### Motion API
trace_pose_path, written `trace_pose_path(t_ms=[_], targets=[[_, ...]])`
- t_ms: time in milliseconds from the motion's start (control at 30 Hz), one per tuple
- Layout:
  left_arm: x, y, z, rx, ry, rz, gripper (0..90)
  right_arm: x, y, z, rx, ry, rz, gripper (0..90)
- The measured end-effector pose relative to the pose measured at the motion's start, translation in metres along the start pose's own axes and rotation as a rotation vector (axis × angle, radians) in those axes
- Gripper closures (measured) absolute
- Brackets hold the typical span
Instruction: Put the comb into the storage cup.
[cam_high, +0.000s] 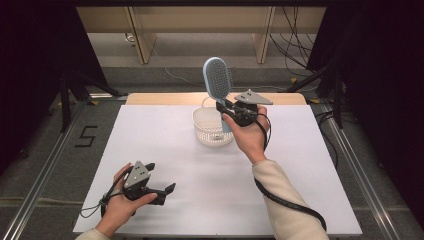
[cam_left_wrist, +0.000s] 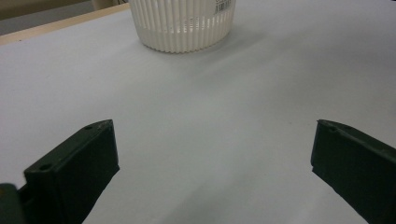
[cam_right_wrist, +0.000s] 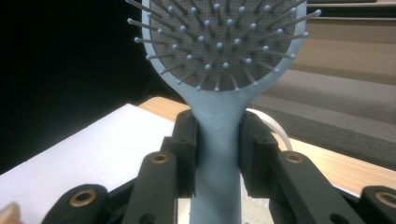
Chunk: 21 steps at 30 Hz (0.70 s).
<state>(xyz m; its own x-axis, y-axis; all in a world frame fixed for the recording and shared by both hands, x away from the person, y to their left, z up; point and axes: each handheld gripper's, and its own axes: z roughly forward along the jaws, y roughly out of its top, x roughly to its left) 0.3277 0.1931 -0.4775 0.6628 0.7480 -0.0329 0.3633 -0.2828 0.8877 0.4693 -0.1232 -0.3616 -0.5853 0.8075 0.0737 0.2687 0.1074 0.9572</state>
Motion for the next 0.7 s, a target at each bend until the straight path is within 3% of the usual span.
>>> trace_pose_path(t_ms=[700], targets=[[-0.0005,0.0002,0.0000,-0.001,-0.001,0.000,0.2,-0.0013,0.0008,0.0059,-0.016,-0.014,-0.017,70.5]])
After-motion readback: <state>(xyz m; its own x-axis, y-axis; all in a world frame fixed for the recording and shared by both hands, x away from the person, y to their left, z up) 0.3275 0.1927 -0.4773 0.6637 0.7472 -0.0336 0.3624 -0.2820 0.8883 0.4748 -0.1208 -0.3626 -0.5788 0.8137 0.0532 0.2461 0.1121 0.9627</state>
